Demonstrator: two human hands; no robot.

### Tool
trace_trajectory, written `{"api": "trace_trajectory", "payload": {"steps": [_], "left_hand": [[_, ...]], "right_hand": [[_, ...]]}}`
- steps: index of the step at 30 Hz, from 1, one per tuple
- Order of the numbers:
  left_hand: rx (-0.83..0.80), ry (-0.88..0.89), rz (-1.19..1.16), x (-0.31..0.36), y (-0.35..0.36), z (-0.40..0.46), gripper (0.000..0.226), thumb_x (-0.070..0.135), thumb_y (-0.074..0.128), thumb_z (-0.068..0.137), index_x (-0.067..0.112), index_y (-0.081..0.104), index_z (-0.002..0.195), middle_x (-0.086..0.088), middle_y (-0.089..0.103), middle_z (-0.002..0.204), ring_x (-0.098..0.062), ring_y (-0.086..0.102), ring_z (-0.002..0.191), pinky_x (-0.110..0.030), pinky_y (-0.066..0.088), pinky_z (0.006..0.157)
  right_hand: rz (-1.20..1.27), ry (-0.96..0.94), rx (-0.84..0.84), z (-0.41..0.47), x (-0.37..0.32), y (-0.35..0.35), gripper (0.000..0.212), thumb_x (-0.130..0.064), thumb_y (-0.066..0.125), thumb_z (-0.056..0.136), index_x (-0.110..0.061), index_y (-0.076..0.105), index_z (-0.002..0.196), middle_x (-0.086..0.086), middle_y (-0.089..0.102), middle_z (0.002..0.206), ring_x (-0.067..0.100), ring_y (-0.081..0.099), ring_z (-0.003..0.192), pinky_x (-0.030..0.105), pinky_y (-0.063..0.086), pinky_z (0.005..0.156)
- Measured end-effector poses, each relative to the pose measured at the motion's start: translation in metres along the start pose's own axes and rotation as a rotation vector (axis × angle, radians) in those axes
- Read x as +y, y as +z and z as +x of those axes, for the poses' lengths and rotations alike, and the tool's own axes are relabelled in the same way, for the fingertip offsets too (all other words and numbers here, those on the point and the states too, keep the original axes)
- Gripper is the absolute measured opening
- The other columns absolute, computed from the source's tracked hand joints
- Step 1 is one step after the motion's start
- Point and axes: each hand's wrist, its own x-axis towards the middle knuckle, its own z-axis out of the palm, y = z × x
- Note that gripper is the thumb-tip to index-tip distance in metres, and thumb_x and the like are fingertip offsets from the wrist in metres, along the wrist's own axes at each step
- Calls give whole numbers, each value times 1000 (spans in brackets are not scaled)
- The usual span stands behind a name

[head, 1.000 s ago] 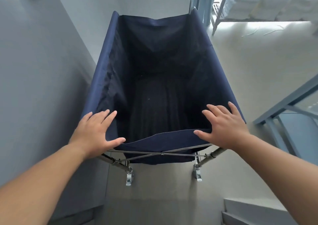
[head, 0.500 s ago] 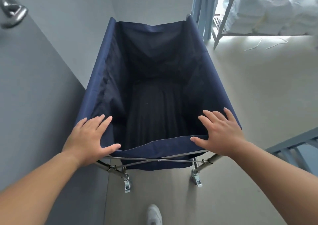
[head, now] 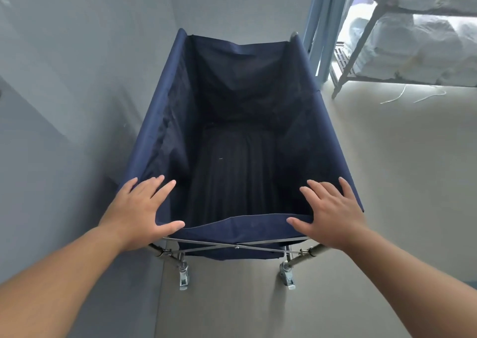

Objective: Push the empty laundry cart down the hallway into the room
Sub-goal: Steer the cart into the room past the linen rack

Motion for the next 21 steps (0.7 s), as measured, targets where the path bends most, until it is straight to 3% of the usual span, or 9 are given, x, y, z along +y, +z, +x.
{"api": "trace_trajectory", "payload": {"steps": [12,21], "left_hand": [[-11,-24,49,-43,-12,161,98,86,19,72,30,16,152,1,23,159,-14,14,146,-41,4,119],[-28,-75,35,-70,-24,280,93,83,28,75,27,29,149,-2,33,155,-17,25,143,-44,11,118]], "right_hand": [[1,-46,12,178,44,0,85,-82,30,81,-20,54,133,4,54,142,27,48,129,59,21,116],[39,-71,24,316,80,-1,87,-83,34,79,-19,52,135,4,57,139,27,51,126,58,25,115]]}}
